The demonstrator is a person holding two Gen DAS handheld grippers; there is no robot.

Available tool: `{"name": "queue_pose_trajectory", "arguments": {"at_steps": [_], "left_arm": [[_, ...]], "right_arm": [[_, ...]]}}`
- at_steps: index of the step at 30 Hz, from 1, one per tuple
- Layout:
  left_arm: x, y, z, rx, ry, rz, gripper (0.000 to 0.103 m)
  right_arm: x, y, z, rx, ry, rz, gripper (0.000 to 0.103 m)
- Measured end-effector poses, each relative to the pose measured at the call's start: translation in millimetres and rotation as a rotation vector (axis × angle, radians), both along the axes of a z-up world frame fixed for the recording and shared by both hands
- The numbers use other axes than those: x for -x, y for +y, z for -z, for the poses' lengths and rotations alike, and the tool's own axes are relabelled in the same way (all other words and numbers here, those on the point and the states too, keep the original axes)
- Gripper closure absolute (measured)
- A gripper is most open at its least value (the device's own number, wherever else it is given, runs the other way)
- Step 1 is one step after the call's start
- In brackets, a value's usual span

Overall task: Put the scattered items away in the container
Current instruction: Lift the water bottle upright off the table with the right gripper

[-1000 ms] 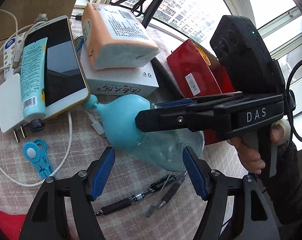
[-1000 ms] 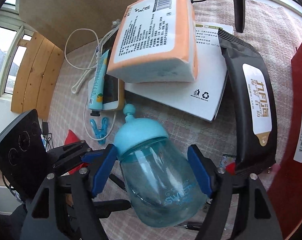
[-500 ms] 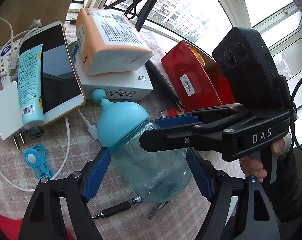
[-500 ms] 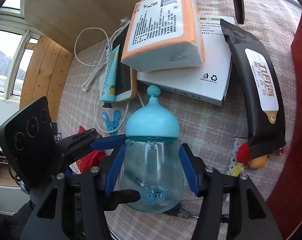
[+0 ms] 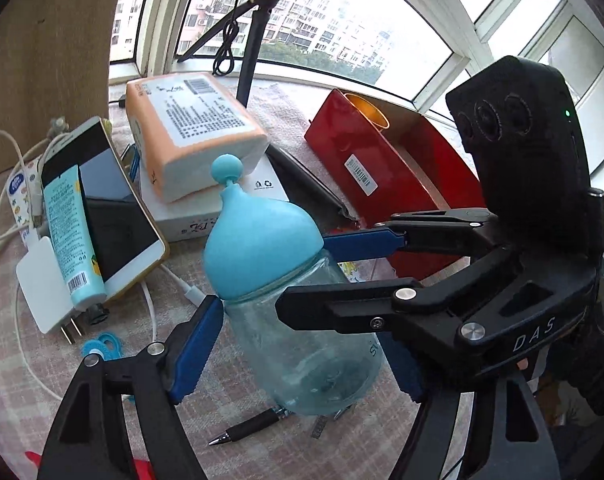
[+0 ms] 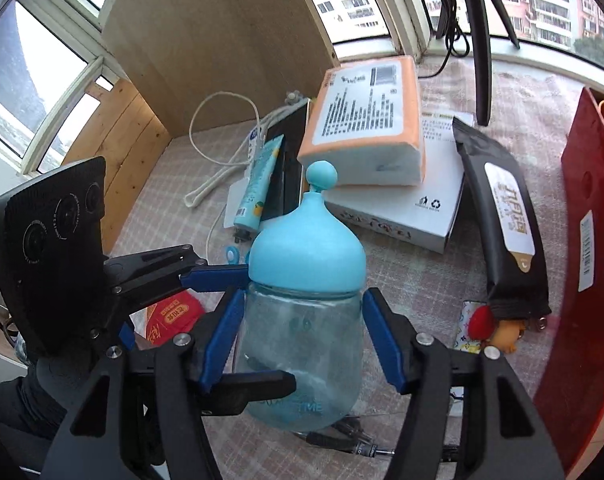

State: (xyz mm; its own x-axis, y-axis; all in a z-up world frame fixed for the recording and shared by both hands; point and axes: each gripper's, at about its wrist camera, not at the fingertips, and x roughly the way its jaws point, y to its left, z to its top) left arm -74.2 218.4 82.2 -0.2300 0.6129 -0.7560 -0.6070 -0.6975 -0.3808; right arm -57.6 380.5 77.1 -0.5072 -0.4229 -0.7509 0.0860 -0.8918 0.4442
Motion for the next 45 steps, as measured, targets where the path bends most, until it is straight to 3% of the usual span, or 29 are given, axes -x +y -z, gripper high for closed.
{"name": "queue_pose_trajectory", "arguments": {"at_steps": [2, 5, 9, 17, 19, 23, 29, 34, 39, 45], "left_arm": [[-2.9, 5.2, 0.1, 0.023, 0.044, 0.022, 0.030], [-8.5, 13.6, 7.5, 0.069, 0.074, 0.060, 0.029], [-20.0, 14.9, 6.5, 0.037, 0.096, 0.089, 0.030], [-38.7, 15.6, 0.4, 0.031, 0.128, 0.138, 0.031], [-34.7, 16.1, -2.1, 0.025, 0.137, 0.131, 0.031], [-23.2, 20.6, -14.8, 0.032, 0.240, 0.111, 0.031], [-11.7, 24.3, -0.2, 0.057, 0.305, 0.124, 0.031], [-23.8, 18.2, 0.0, 0.024, 0.258, 0.150, 0.031], [-41.3, 15.1, 0.1, 0.041, 0.229, 0.181, 0.031], [-52.9, 9.1, -3.8, 0.055, 0.245, 0.174, 0.031]], "right_arm": [[-10.0, 4.1, -1.9, -0.013, 0.059, 0.034, 0.044], [-19.0, 11.3, 7.6, 0.000, 0.060, 0.059, 0.044], [-34.0, 14.0, 10.2, 0.011, 0.097, 0.081, 0.044], [-49.1, 21.4, 3.4, 0.009, 0.034, 0.039, 0.044], [-45.5, 20.5, 1.6, -0.018, 0.074, 0.049, 0.044], [-38.3, 18.6, -1.9, -0.073, 0.154, 0.068, 0.046], [-36.1, 19.4, -0.6, -0.103, 0.256, 0.103, 0.047], [-48.1, 16.2, -8.2, -0.095, 0.199, 0.073, 0.046], [-61.9, 13.2, -14.2, -0.068, 0.130, 0.027, 0.046], [-78.9, 5.5, -22.8, -0.137, 0.141, 0.067, 0.039]]}}
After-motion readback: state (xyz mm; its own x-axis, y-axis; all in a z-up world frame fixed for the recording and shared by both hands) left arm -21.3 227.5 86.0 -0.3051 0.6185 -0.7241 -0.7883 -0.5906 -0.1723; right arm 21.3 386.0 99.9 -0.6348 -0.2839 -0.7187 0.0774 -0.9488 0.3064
